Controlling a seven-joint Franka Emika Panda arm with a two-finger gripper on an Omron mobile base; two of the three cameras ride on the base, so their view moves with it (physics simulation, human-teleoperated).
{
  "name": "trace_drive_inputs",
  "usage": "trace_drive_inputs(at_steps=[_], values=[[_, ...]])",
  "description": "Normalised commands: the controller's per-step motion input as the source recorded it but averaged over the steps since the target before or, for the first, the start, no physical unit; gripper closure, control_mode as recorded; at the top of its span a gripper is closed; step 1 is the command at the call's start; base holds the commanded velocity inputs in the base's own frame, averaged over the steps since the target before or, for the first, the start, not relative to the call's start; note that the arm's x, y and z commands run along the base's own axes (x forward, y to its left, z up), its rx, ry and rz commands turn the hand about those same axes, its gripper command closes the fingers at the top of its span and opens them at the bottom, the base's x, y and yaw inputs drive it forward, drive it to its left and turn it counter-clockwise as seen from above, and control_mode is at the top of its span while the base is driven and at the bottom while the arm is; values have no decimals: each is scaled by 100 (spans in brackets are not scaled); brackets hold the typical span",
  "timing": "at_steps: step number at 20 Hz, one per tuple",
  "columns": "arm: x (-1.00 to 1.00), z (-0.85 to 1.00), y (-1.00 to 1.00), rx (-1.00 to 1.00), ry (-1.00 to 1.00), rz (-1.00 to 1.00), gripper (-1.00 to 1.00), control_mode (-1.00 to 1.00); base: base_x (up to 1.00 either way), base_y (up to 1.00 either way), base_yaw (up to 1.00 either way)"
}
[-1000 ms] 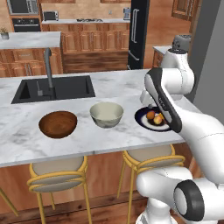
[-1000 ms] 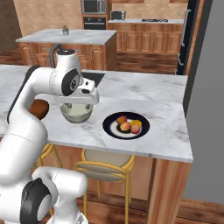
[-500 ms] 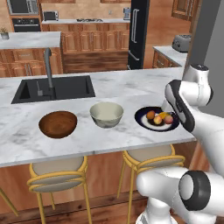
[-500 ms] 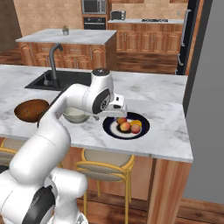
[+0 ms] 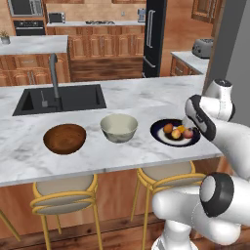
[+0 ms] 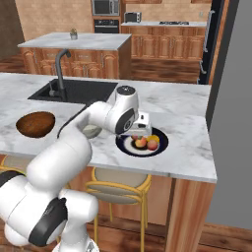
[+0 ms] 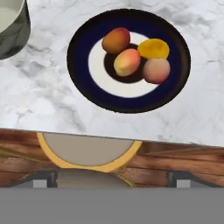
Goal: Take the fruits from the plate on the dining counter and place two fruits in each bowl.
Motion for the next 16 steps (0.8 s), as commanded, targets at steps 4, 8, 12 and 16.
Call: trace_drive_inputs(at_steps=[4,8,12,16], values=[[61,-71,-38,-6,-1,-9,-100,-100,0,0,0],[38,-14,-47,0,0,-2,-100,-100,0,0,0],[51,-16,-38,0,0,0,-100,-100,0,0,0],[45,-24,-1,0,1,0,-100,-100,0,0,0]])
